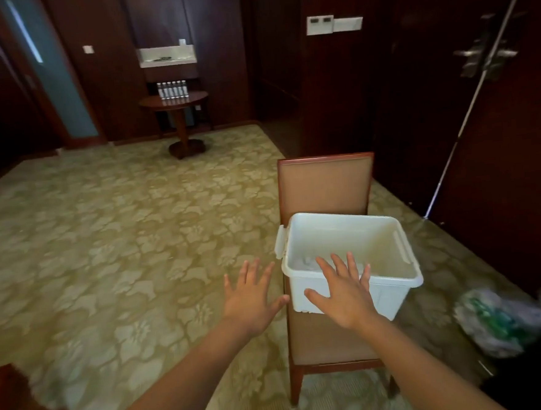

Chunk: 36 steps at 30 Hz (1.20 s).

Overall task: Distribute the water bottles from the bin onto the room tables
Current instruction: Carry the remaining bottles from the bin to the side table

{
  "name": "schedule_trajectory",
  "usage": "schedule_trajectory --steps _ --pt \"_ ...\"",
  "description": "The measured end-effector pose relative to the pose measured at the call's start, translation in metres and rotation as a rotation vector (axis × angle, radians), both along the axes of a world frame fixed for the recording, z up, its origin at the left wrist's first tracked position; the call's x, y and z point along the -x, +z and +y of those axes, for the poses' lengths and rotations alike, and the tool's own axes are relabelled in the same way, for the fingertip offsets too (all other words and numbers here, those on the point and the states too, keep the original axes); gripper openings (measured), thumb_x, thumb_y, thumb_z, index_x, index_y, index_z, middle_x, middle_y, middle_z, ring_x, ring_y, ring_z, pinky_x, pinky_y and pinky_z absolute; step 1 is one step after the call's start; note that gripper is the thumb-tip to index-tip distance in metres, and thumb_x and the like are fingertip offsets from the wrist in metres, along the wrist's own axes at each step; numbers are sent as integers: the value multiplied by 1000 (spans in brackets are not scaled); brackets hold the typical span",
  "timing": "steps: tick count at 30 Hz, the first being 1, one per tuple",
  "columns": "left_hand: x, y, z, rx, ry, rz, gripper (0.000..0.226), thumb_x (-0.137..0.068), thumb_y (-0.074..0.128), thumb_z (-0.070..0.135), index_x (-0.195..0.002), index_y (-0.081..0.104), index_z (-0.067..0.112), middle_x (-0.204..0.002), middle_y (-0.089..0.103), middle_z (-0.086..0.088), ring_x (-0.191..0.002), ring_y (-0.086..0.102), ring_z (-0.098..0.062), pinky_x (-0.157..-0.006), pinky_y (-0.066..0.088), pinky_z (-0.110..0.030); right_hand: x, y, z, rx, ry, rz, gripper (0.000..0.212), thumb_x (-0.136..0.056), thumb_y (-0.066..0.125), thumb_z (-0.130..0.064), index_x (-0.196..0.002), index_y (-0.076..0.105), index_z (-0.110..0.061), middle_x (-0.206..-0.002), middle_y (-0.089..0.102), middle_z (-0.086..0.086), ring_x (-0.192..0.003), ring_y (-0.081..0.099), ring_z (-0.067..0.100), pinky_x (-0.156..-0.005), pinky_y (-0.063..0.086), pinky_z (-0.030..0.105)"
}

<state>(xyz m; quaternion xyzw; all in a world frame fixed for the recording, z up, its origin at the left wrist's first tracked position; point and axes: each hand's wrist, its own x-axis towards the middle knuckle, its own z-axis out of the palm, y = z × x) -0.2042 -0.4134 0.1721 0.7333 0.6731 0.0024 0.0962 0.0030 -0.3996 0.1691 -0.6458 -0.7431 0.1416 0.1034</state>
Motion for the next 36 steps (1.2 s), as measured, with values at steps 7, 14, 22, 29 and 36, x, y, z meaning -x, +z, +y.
schedule_trajectory --steps 7,14,22,29,36 --pt "-37 -22 113 29 -145 42 83 -87 14 77 -156 -5 35 -165 -12 1 -151 -16 -22 -118 -4 -60 -40 -22 80 57 -152 -38 78 -93 40 -65 -158 9 -35 -168 -3 1 -150 -23 29 -117 -18 57" --pt "-64 -48 211 90 -250 47 96 -75 -2 83 -156 -7 32 -165 -13 0 -151 -16 -23 -119 -4 -54 -67 -46 156 149 -238 -26 77 -95 39 -64 -158 8 -33 -168 -2 0 -151 -23 26 -118 -17 55" --pt "-101 -92 281 233 -286 19 74 -97 26 65 -156 -4 31 -165 -6 -1 -152 -11 -23 -121 -1 -50 -105 -84 219 311 -285 -6 77 -95 41 -61 -158 8 -34 -168 -1 1 -152 -18 26 -118 -15 56" --pt "-143 -128 360 348 -240 -17 75 -97 31 64 -156 0 30 -166 0 -2 -152 -5 -24 -123 4 -47 -154 -132 308 474 -228 13 80 -94 46 -60 -158 6 -34 -168 0 1 -153 -14 25 -122 -8 54" --pt "-174 -189 425 545 -191 -3 77 -96 38 61 -157 8 25 -164 12 -4 -151 10 -24 -121 15 -43 -195 -198 375 665 -179 74 78 -95 49 -55 -159 10 -32 -168 6 -2 -154 -6 25 -123 0 48"
